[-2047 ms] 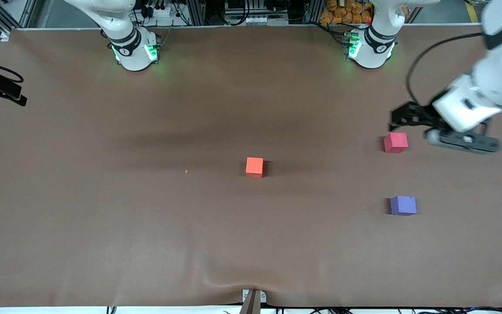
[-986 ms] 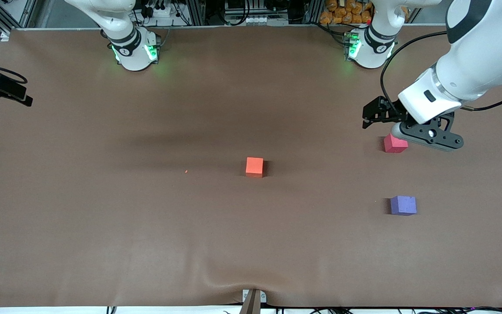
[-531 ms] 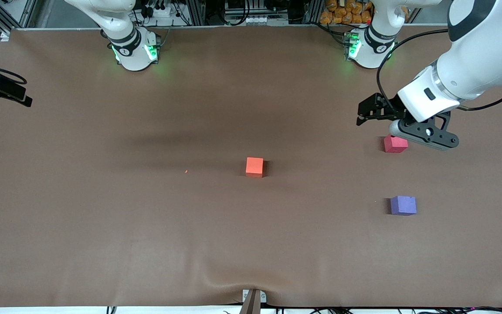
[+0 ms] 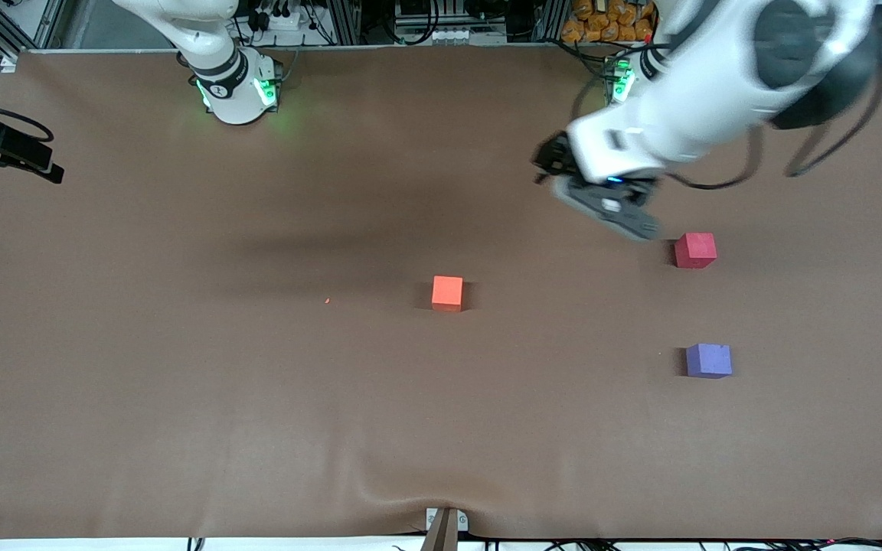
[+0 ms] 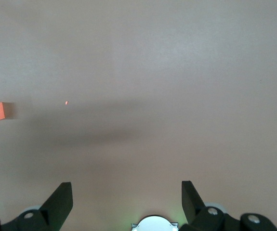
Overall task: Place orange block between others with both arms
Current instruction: 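Swing the left gripper over to the orange cube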
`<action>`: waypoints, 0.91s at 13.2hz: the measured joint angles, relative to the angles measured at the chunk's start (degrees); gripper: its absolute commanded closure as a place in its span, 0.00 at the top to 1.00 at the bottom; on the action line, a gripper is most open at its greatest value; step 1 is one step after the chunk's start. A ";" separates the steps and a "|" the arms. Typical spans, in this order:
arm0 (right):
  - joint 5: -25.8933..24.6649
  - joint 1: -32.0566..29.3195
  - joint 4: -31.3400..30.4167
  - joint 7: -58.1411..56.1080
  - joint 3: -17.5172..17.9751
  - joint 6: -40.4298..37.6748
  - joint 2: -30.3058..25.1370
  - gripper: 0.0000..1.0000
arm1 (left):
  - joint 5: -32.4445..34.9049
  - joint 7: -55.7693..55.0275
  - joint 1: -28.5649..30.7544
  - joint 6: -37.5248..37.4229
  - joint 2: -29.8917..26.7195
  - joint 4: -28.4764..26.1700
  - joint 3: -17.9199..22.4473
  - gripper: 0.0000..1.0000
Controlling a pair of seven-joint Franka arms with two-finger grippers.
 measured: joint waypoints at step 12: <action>0.89 0.47 0.13 0.00 0.13 -0.23 0.01 1.00 | 16.75 -0.06 -16.96 -0.12 7.12 -0.15 -0.28 1.00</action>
